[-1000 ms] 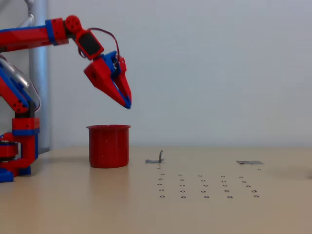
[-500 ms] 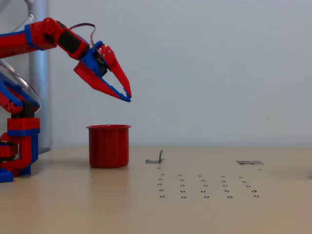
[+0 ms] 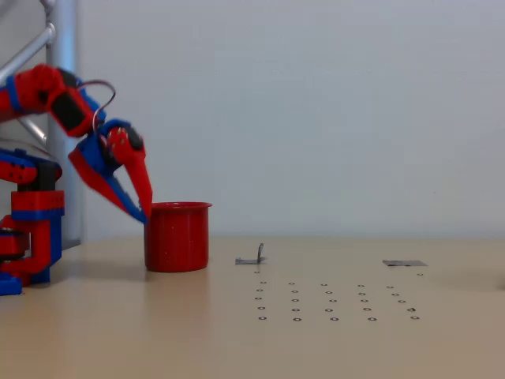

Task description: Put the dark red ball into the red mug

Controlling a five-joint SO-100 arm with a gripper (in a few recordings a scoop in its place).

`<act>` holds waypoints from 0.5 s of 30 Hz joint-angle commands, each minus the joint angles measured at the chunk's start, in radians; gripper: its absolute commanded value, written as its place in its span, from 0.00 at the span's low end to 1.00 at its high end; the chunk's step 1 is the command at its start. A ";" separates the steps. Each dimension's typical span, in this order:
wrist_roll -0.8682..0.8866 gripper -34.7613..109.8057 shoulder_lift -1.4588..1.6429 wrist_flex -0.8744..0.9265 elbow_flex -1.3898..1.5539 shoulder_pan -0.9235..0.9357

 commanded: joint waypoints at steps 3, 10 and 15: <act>-0.034 0.23 0.160 0.029 0.069 -0.014; -0.015 0.23 0.370 0.135 0.229 -0.052; 0.037 0.23 0.476 0.141 0.308 -0.069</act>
